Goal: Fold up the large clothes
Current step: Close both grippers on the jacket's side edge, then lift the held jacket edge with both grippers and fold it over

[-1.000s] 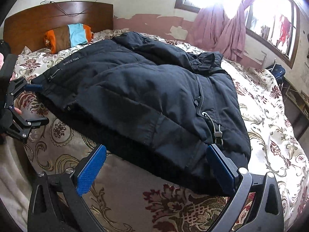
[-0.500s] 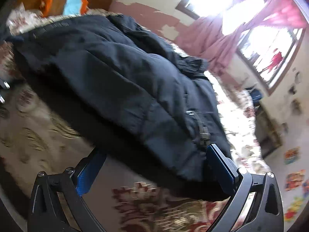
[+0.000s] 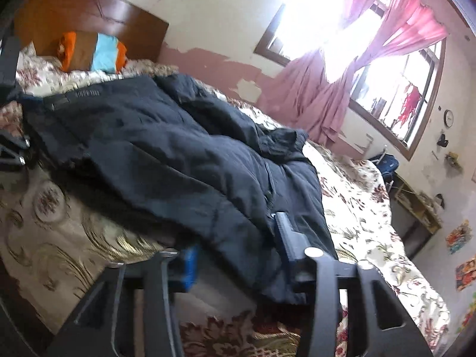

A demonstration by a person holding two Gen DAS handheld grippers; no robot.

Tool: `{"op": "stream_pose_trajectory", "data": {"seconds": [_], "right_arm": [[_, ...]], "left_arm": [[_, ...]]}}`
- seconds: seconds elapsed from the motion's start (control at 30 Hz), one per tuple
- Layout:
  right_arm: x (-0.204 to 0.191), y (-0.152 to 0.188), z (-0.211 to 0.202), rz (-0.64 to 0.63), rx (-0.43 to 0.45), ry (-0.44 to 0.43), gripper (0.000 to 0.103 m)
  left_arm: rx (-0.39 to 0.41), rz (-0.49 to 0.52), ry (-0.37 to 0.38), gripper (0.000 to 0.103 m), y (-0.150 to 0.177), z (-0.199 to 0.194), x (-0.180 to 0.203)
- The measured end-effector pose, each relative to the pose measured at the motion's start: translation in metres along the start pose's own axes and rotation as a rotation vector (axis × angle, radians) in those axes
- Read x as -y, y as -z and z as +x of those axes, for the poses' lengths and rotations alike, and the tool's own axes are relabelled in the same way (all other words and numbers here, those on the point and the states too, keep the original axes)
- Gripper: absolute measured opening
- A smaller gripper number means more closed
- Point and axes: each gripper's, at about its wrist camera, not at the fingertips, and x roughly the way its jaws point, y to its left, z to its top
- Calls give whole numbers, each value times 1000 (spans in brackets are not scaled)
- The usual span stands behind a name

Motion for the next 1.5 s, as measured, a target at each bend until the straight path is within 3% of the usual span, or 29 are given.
{"op": "stream_pose_trajectory", "data": {"seconds": [0.17,0.33,0.4,0.5,0.57,0.6,0.7,0.83,1.03,1.23,1.5], "right_arm": [[11,-9,-10,72,66,0,33],[9,-11,-2,57,49,14,33],[6,-7,3,34,8,16,33],[12,1,10,63,-59,-4,33],[19,4,9,110,-67,-13,27],[21,4,8,118,-67,-18,16],[19,2,4,111,-51,-1,8],[26,0,-7,165,-7,-15,7],[26,-1,-38,163,42,-9,6],[36,3,-90,199,79,-30,6],[56,-10,-168,248,215,-29,6]], "left_arm": [[4,14,-30,64,2,2,2],[-46,14,-52,38,2,14,2],[-30,9,-32,28,0,10,0],[10,35,-52,22,-2,4,1],[42,40,-30,11,-3,-1,-1],[54,42,-29,10,-4,-3,-1],[97,25,-11,7,-10,-13,-6],[118,-64,44,6,-17,-28,-24],[164,-103,46,5,-17,-60,-36],[215,-178,42,5,-13,-112,-52],[323,-276,26,5,-21,-174,-90]]}}
